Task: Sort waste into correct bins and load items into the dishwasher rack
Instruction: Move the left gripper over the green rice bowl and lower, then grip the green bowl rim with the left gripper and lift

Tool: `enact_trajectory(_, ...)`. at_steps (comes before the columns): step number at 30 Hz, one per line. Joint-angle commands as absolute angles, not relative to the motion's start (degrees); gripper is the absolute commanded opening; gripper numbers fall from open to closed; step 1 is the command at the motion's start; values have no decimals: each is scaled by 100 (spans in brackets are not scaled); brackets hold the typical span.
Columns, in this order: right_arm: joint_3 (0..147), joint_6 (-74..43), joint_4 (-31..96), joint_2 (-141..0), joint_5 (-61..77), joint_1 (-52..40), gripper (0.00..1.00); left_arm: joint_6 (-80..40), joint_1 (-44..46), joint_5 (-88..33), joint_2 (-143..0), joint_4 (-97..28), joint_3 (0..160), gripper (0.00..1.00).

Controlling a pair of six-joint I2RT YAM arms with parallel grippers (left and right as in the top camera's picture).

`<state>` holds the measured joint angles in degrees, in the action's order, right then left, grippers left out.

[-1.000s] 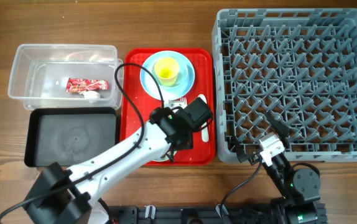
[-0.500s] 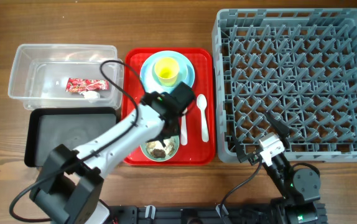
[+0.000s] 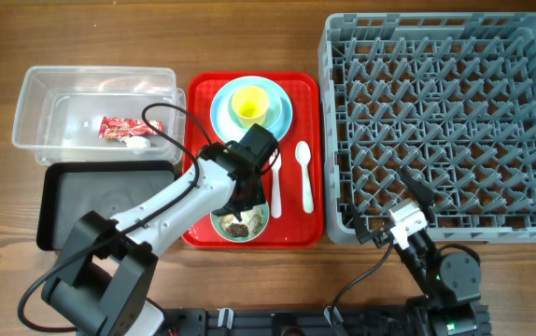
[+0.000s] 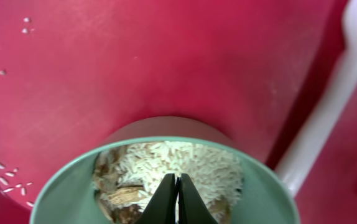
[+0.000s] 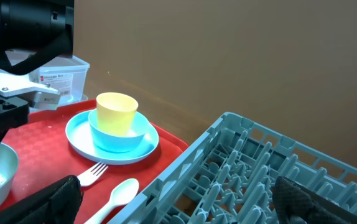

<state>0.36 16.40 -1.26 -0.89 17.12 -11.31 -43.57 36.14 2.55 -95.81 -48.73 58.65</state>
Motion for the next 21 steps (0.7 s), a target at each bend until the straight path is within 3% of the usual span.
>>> enact_trajectory(1, 30, 1647, -141, -43, 1750, -1131, 100, -4244, 3581, 926, -9644, -4821, 5806, 4)
enact_trajectory(21, 30, 1647, -141, -43, 1750, -1131, 100, -4246, 3581, 2558, -9644, -4477, 5806, 4)
